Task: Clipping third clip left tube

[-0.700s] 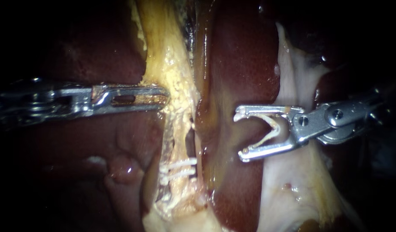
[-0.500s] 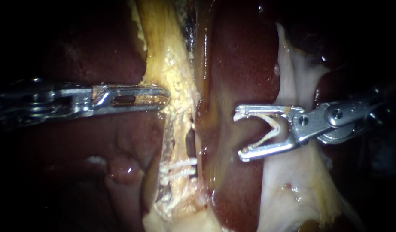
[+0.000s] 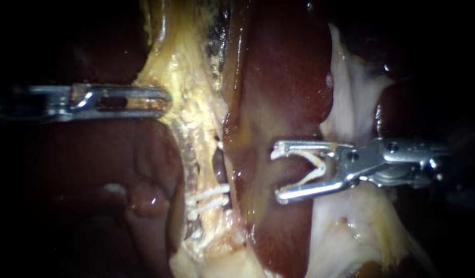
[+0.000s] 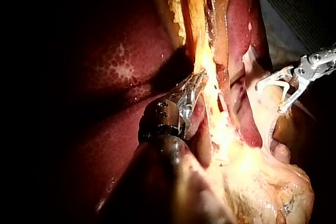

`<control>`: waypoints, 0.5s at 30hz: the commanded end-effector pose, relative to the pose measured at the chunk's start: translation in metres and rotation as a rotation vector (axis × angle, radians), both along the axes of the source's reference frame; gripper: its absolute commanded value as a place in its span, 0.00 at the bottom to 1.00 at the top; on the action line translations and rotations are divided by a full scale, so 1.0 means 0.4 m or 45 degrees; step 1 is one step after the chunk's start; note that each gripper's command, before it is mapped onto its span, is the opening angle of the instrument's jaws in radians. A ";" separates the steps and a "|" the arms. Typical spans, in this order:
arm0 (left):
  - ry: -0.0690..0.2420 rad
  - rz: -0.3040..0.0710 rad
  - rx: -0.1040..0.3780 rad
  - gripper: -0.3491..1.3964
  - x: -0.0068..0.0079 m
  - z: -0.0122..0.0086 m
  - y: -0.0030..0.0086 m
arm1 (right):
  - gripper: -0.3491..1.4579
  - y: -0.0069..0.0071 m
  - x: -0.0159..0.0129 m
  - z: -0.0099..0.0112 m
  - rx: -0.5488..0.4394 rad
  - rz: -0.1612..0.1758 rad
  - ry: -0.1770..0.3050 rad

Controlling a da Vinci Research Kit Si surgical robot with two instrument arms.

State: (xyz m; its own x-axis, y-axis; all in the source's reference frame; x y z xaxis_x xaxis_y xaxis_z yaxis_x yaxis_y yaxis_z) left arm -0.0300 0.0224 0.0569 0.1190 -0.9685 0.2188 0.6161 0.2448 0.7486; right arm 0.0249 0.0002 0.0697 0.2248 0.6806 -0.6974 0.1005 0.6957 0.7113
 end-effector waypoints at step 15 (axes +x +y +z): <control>-0.014 -0.012 -0.018 0.00 0.0010 -0.0032 0.0002 | 0.51 -0.0027 0.0147 0.0152 0.124 -0.013 -0.032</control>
